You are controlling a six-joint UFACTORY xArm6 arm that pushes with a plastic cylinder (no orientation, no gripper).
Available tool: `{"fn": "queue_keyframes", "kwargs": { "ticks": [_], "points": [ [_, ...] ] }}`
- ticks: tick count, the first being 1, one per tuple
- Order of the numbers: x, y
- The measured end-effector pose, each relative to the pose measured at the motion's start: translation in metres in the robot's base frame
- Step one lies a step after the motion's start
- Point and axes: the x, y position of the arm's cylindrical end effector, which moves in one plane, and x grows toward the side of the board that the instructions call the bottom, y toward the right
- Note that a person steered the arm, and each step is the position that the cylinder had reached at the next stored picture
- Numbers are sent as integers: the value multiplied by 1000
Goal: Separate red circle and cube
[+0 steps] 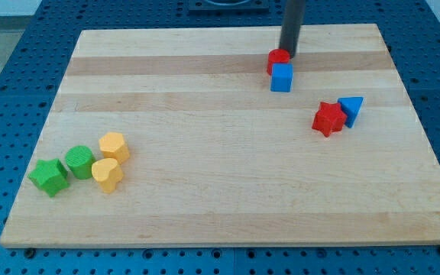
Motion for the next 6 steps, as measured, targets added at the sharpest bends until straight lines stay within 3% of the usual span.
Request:
{"fn": "queue_keyframes", "kwargs": {
  "ticks": [2, 4, 5, 6],
  "points": [
    [45, -22],
    [87, 22],
    [91, 85],
    [74, 71]
  ]
}}
